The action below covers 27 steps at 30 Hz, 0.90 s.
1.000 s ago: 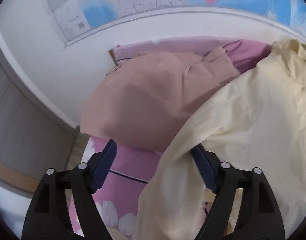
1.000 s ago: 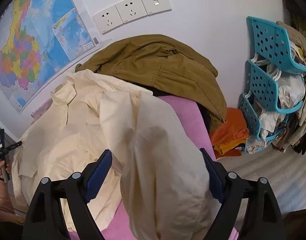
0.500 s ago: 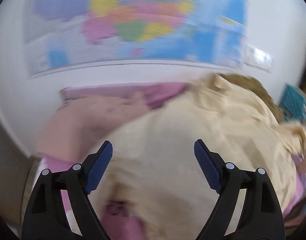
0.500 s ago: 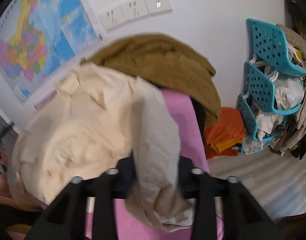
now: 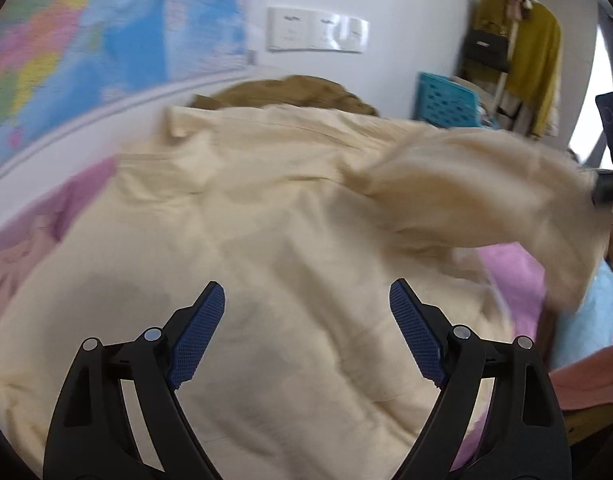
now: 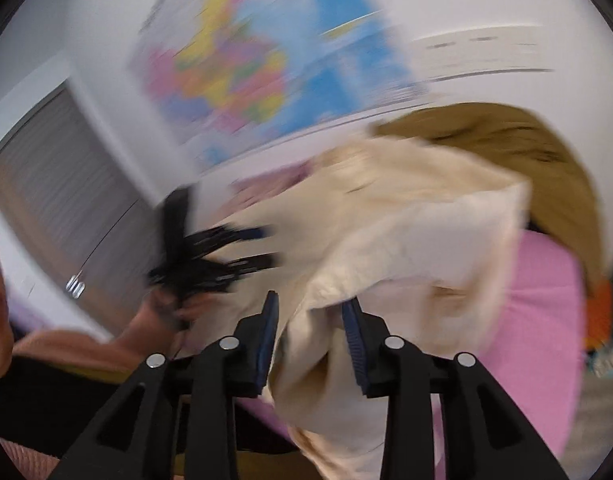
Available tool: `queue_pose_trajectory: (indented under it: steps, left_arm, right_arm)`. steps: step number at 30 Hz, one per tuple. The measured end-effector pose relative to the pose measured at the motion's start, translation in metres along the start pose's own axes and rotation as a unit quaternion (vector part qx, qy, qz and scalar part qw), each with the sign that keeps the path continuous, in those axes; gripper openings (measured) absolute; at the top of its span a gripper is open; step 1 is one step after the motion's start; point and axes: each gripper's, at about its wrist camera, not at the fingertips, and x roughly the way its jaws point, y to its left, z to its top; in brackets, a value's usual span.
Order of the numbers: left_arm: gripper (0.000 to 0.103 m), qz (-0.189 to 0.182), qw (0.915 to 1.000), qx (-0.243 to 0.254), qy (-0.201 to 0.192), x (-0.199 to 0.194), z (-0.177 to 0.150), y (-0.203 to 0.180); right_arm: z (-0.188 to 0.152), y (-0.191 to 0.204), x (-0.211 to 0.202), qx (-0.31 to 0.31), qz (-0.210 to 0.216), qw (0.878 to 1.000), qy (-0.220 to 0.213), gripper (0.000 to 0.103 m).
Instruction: Fold large clothes
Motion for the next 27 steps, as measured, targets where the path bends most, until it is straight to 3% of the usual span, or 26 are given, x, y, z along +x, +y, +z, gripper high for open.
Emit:
queue_pose_trajectory:
  steps: [1,3,5,7,11,13,14,16,19,20,22,23,24,26,27]
  left_arm:
    - [0.084,-0.004,1.0000,0.000,0.001,0.000,-0.001,-0.002]
    - [0.084,-0.018,0.9998,-0.008,0.002,0.004,-0.001,-0.004]
    - [0.084,-0.023,0.9994,-0.026,0.002,0.001,-0.003,0.002]
    - [0.084,-0.028,0.9989,-0.038,0.000,-0.005,-0.005,0.008]
    - [0.087,-0.052,0.9978,-0.042,-0.006,-0.019,-0.017,0.008]
    - [0.090,-0.103,0.9940,-0.035,0.006,-0.018,-0.024,-0.005]
    - [0.091,-0.123,0.9919,-0.029,0.013,-0.015,-0.026,-0.012]
    - [0.094,-0.177,0.9838,-0.010,0.029,-0.007,-0.032,-0.034]
    - [0.097,-0.221,0.9727,0.018,0.067,0.014,-0.037,-0.061]
    - [0.097,-0.219,0.9719,0.021,0.083,0.023,-0.038,-0.066]
    - [0.068,-0.210,0.9708,0.027,0.113,0.039,-0.041,-0.072]
    - [0.027,-0.202,0.9711,0.028,0.124,0.044,-0.041,-0.072]
    - [0.011,-0.195,0.9718,0.029,0.129,0.043,-0.038,-0.069]
    - [0.009,-0.180,0.9785,0.037,0.094,0.025,-0.029,-0.056]
    - [0.009,-0.153,0.9847,0.048,0.067,0.009,-0.021,-0.046]
  right_arm:
    - [0.001,0.008,0.014,-0.012,0.009,1.000,0.019,0.053]
    - [0.000,0.021,0.046,-0.033,0.010,0.998,0.059,0.066]
    - [-0.001,0.024,0.065,-0.049,0.000,0.995,0.088,0.067]
    - [0.002,0.020,0.066,-0.043,0.017,0.995,0.089,0.067]
    - [0.016,-0.011,0.031,-0.022,-0.008,1.000,0.009,0.075]
    - [0.026,-0.042,0.015,0.007,-0.096,0.995,-0.035,0.077]
    - [0.030,-0.059,0.013,0.025,-0.139,0.989,-0.042,0.077]
    - [0.038,-0.096,0.015,0.065,-0.172,0.982,-0.052,0.077]
    - [0.049,-0.135,0.030,0.104,-0.173,0.978,-0.047,0.077]
    - [0.051,-0.146,0.035,0.112,-0.180,0.976,-0.047,0.077]
    - [0.061,-0.175,0.051,0.144,-0.153,0.977,-0.038,0.077]
    - [0.065,-0.183,0.056,0.157,-0.149,0.975,-0.038,0.077]
    - [0.067,-0.189,0.059,0.166,-0.142,0.975,-0.036,0.077]
    - [0.073,-0.196,0.066,0.171,-0.132,0.976,-0.034,0.077]
    - [0.077,-0.193,0.069,0.172,-0.127,0.976,-0.037,0.077]
